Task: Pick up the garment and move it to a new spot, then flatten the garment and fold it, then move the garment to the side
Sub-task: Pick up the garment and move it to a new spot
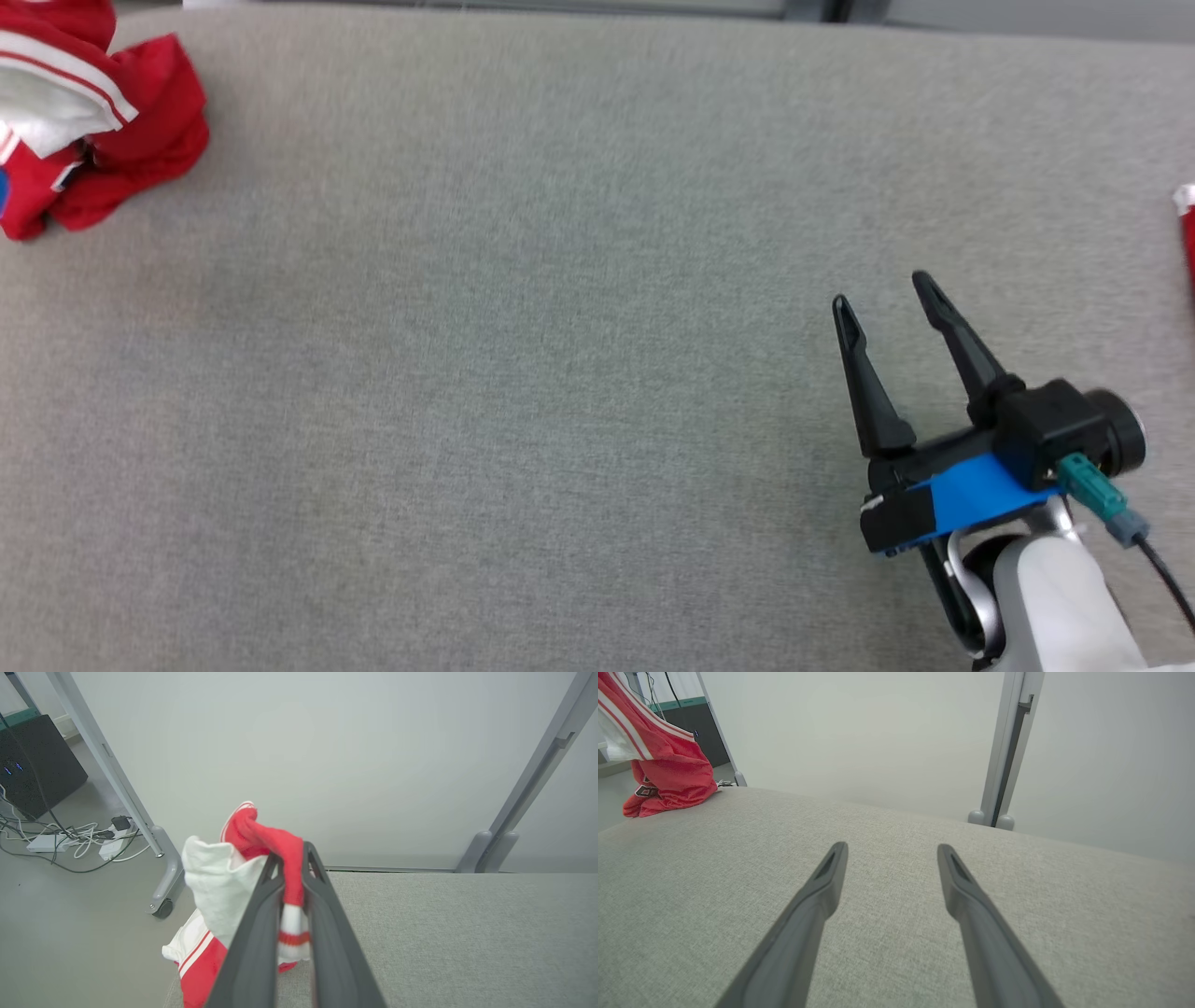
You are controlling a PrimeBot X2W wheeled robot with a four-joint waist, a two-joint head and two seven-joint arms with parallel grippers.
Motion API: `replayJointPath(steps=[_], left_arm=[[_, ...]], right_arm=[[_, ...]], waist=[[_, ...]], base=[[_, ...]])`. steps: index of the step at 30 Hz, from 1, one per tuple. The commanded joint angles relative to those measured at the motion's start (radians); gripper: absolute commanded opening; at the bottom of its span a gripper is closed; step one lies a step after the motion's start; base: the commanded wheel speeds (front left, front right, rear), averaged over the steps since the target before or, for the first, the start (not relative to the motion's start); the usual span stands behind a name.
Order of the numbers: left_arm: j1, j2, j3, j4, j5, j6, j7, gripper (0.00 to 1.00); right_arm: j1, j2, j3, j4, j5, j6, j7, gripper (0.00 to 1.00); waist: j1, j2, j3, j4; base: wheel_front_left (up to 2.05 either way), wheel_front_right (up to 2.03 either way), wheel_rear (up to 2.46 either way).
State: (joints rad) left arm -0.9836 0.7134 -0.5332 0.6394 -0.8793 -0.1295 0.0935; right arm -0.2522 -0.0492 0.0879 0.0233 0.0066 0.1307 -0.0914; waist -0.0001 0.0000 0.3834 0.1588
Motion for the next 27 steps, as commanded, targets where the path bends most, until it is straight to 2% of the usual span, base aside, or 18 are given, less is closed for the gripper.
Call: replayJointPath(steps=[1, 2, 8, 17, 22, 27], left_arm=[[-0.019, 0.0, -0.012, -0.031, 0.006, -0.001, 0.008, 0.0], [-0.027, -0.009, -0.027, -0.082, 0.008, -0.001, 0.027, 0.0], [-0.069, -0.056, -0.054, -0.241, 0.01, 0.021, 0.074, 0.0], [-0.138, -0.131, -0.036, -0.424, -0.016, 0.108, 0.109, 0.0], [-0.046, -0.15, -0.041, -0.471, -0.057, 0.152, 0.123, 0.0], [0.154, -0.169, -0.067, -0.437, -0.089, 0.181, 0.069, 0.0]], right_arm=[[0.02, -0.002, -0.004, 0.022, 0.016, 0.0, -0.016, 1.0], [0.032, -0.002, -0.008, 0.059, 0.035, 0.0, -0.037, 1.0], [0.07, -0.002, -0.024, 0.145, 0.087, 0.0, -0.089, 1.0], [0.084, -0.002, -0.05, 0.199, 0.129, 0.0, -0.131, 1.0], [0.077, -0.002, -0.074, 0.21, 0.127, 0.0, -0.142, 1.0], [0.058, -0.002, -0.082, 0.224, 0.13, 0.0, -0.15, 1.0]], waist=[[0.0001, 0.0, -0.076, -0.062], [0.0001, 0.0, -0.123, -0.084], [0.0001, 0.0, -0.225, -0.141], [0.0001, 0.0, -0.263, -0.176], [0.0001, 0.0, -0.247, -0.168], [0.0001, 0.0, -0.219, -0.162]], base=[[0.0, 0.0, 0.0], [0.0, 0.0, 0.0], [0.0, 0.0, 0.0], [0.0, 0.0, 0.0], [0.0, 0.0, 0.0], [0.0, 0.0, 0.0]])
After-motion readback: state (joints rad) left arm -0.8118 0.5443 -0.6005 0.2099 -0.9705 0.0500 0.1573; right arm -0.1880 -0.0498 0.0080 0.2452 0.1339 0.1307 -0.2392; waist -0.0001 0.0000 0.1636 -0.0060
